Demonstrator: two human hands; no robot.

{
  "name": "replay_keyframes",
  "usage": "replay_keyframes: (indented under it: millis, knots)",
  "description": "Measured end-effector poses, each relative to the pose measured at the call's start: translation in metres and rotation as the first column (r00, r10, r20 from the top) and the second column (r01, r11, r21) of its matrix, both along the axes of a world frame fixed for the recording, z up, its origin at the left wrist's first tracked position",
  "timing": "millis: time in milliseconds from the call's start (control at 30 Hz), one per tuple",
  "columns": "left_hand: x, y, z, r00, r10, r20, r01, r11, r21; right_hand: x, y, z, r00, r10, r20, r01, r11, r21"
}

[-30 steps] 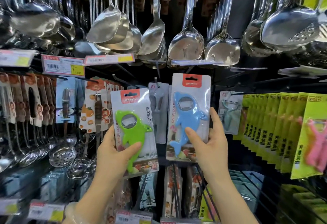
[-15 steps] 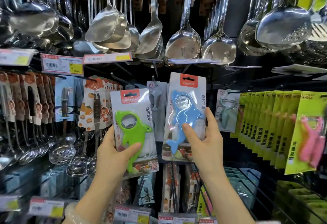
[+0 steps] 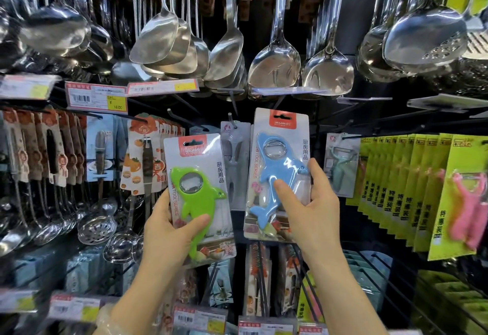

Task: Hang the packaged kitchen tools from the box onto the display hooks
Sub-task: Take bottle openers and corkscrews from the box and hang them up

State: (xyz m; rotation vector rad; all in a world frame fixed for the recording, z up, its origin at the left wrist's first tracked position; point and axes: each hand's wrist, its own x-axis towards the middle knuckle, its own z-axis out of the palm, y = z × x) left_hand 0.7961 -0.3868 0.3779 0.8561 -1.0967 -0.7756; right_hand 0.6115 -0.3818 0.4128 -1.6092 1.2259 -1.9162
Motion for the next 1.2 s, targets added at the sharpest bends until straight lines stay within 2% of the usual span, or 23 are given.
replay_keyframes:
  millis: [300,433,533,700,767,833,900,933,1067,1200]
  knots:
    - [0.001,-0.002,-0.002,1.0,0.002,0.004,-0.002,1.0,-0.004,0.0,-0.01,-0.005,0.999,-0.012,-0.035,0.014,0.999,0.043]
    - [0.004,-0.003,-0.004,1.0,0.014,0.012,-0.014,1.0,0.005,-0.001,-0.038,-0.003,0.991,-0.057,-0.119,0.073,0.988,0.134]
    - [0.004,-0.005,-0.006,1.0,0.023,0.021,-0.023,1.0,0.004,-0.003,-0.063,-0.008,0.971,-0.119,-0.206,0.15,0.978,0.143]
    - [0.0,-0.006,-0.009,0.998,0.02,0.066,-0.02,1.0,-0.008,0.001,-0.07,-0.012,0.953,-0.11,-0.281,0.179,0.956,0.233]
    - [-0.005,-0.007,-0.009,0.998,-0.002,0.07,0.003,1.0,-0.015,0.006,-0.057,-0.019,0.966,-0.086,-0.246,0.128,0.979,0.157]
    - [-0.011,-0.009,-0.01,0.994,-0.02,0.109,0.024,0.999,-0.034,0.016,-0.038,-0.024,0.979,0.088,-0.185,-0.063,0.989,0.136]
    - [-0.018,-0.01,-0.012,0.987,-0.056,0.151,0.066,0.996,-0.057,0.025,-0.023,-0.031,0.947,0.282,-0.153,-0.254,0.95,0.18]
    - [-0.022,-0.009,-0.013,0.982,-0.093,0.162,0.106,0.992,-0.07,0.028,-0.019,-0.035,0.937,0.324,-0.132,-0.301,0.938,0.17]
    - [-0.038,-0.004,-0.01,0.952,-0.218,0.213,0.246,0.962,-0.115,0.02,-0.014,-0.045,0.96,0.278,-0.045,-0.276,0.96,0.044]
    - [-0.055,-0.003,0.009,0.937,-0.217,0.274,0.27,0.948,-0.171,0.009,-0.009,-0.034,0.983,0.182,-0.015,-0.183,0.982,-0.041]
